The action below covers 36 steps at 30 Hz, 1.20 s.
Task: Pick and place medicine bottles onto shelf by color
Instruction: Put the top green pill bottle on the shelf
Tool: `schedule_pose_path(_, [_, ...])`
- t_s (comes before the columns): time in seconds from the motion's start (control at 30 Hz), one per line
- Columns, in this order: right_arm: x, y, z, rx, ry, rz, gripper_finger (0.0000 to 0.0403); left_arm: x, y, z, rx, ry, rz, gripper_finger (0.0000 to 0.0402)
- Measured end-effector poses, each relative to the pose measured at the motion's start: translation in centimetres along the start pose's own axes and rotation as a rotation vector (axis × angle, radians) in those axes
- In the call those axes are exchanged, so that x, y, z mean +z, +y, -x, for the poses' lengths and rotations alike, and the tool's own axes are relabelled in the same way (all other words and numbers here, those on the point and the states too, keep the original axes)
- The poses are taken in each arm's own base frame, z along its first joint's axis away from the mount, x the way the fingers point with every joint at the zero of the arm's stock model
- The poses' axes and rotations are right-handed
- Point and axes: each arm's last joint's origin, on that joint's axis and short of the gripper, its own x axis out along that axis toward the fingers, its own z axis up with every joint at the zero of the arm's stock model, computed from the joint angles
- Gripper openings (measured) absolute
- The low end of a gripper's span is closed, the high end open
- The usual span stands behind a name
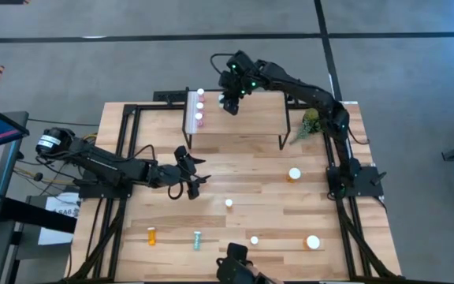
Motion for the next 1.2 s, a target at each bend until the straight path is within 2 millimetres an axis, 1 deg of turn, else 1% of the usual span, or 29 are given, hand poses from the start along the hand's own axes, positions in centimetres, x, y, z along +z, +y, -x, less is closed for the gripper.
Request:
schedule_pose_path(0.7, [-0.23, -0.79, 0.15, -0.046, 0.011, -0.005, 0.0169, 0.03, -0.03, -0.01, -0.007, -0.002, 0.009, 0.0265])
schedule_pose_path(1.03, [-0.22, -0.96, 0.19, -0.049, 0.005, -0.019, 0.0215, 0.03, -0.05, 0.0, -0.015, -0.001, 0.014, 0.0265])
schedule_pose_path(1.2, [-0.23, -0.99, 0.2, -0.049, 0.005, -0.021, 0.0228, 0.03, -0.06, 0.0, -0.017, -0.001, 0.013, 0.0265])
